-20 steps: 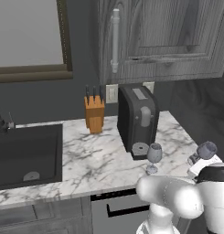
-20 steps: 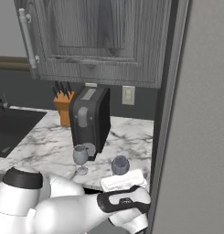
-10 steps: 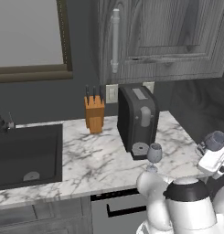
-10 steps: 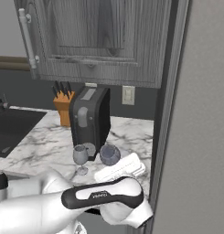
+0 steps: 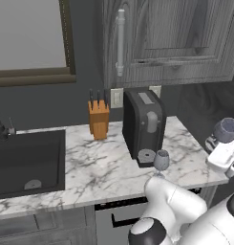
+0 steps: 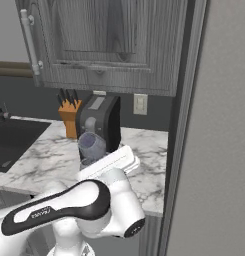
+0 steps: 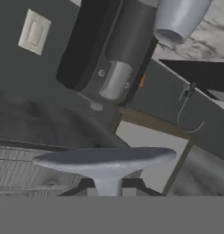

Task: Retrieve the wine glasses from the counter and place one next to each plate.

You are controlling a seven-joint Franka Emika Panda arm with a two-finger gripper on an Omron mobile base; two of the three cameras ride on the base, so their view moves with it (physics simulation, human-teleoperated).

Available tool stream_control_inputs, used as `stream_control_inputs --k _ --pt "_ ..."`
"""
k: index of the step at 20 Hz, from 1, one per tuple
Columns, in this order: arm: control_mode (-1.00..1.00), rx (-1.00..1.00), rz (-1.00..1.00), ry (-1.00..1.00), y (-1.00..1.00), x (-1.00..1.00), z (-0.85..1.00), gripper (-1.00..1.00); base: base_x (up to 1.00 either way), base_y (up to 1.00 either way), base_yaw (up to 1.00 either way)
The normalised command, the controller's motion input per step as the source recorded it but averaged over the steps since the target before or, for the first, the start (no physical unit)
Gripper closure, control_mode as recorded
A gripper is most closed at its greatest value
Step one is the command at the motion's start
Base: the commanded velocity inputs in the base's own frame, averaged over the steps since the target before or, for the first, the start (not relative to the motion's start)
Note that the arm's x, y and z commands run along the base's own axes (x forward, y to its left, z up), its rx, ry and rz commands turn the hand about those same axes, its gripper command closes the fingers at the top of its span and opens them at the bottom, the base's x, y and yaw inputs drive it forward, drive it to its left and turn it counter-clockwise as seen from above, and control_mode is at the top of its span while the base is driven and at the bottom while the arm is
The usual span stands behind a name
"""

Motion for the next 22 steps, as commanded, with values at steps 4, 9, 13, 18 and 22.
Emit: stream_control_inputs --k 4,9,13,18,22 --pt "-1.00 0.04 0.00 0.01 0.63 -0.38 0.84 1.00 0.00 0.00 0.00" --pt "-1.00 0.09 0.00 0.14 0.41 -0.06 0.33 1.00 0.00 0.00 0.00" --pt "-1.00 0.04 0.01 0.02 0.31 -0.10 0.00 1.00 0.00 0.00 0.00" --pt "-1.00 0.07 0.02 0.00 0.63 -0.18 -0.03 1.00 0.00 0.00 0.00" --pt "1.00 0.02 0.00 0.00 0.21 -0.12 0.00 1.00 -0.42 0.53 0.00"
